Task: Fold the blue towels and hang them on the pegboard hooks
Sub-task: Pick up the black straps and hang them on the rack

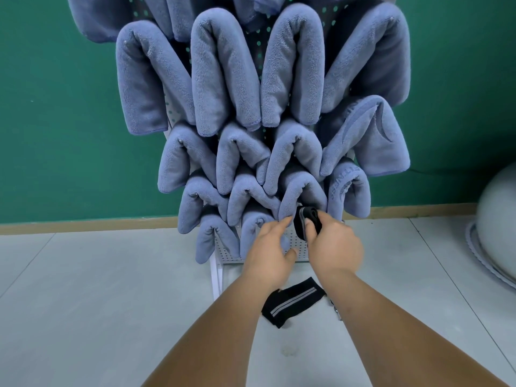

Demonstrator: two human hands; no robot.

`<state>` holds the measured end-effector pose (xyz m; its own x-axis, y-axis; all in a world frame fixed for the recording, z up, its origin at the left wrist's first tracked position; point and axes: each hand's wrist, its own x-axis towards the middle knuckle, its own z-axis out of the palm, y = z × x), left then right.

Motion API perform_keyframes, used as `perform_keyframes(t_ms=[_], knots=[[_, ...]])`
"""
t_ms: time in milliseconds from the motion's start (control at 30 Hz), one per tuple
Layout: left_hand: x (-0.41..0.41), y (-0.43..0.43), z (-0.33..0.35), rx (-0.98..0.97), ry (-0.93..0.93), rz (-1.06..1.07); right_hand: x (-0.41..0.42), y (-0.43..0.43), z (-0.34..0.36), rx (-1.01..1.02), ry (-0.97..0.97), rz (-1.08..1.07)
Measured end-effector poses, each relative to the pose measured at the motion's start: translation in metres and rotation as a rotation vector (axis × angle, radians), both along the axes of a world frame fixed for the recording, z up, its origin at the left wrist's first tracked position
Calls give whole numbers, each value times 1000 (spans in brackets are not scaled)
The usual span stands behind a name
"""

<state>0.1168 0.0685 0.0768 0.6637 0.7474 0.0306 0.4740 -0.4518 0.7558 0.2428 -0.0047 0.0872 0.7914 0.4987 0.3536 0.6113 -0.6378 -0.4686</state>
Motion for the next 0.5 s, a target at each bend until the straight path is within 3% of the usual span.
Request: perform_keyframes(t_ms=[133,300,500], knots=[[-1,1,0,2,-7,-7,-1,-3,-5,-75,31,-1],[-1,0,1,3,5,3,-6,0,-13,12,-21,56],[-1,-3,5,4,14,1,0,3,-11,-39,-18,64]])
